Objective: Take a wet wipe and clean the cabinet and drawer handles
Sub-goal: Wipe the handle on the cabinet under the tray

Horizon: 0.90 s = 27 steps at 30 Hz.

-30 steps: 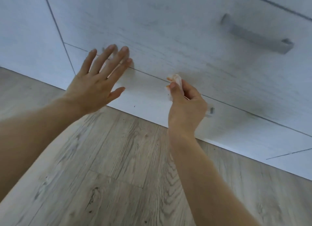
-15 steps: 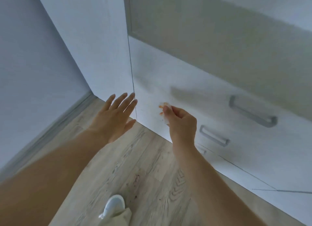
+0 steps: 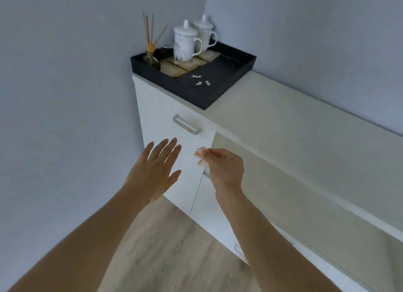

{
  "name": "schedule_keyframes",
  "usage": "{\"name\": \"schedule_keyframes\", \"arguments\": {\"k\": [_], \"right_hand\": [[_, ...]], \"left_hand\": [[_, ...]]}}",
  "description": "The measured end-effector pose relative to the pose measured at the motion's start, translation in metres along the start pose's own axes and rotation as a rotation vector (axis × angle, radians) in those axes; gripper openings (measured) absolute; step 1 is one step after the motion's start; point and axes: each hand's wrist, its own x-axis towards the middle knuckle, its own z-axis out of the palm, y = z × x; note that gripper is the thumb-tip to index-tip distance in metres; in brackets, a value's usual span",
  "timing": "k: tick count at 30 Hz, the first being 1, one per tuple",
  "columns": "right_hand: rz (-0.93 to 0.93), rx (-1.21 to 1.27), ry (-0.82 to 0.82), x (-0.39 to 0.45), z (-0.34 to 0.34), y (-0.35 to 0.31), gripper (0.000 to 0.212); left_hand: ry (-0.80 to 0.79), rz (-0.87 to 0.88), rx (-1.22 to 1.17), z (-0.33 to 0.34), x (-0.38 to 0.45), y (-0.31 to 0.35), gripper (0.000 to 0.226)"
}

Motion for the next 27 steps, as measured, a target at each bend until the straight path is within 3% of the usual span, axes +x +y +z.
{"name": "schedule_keyframes", "arguments": {"k": [4,11,16,20,27], "right_hand": [[-0.108,-0.074,0.135,0.005,0.068,-0.037,0.007],[0.019,0.006,0.255,0.012,0.127,-0.054,0.014],[0.105,-0.008,0.272,0.028,0.122,-0.048,0.004],[0.161,-0.067,0.258,0.045,0.117,-0.03,0.025],[0.181,-0.061,0.369,0.069,0.118,0.015,0.015]], "left_hand": [[-0.002,0.064,0.026,-0.006,0.008,-0.07,0.067],[-0.011,0.219,0.041,-0.004,0.033,-0.148,0.067],[-0.011,0.277,0.059,0.016,0.071,-0.159,0.07],[-0.027,0.32,0.101,0.034,0.098,-0.155,0.071],[0.074,0.378,0.023,0.07,0.144,-0.151,0.073]]}}
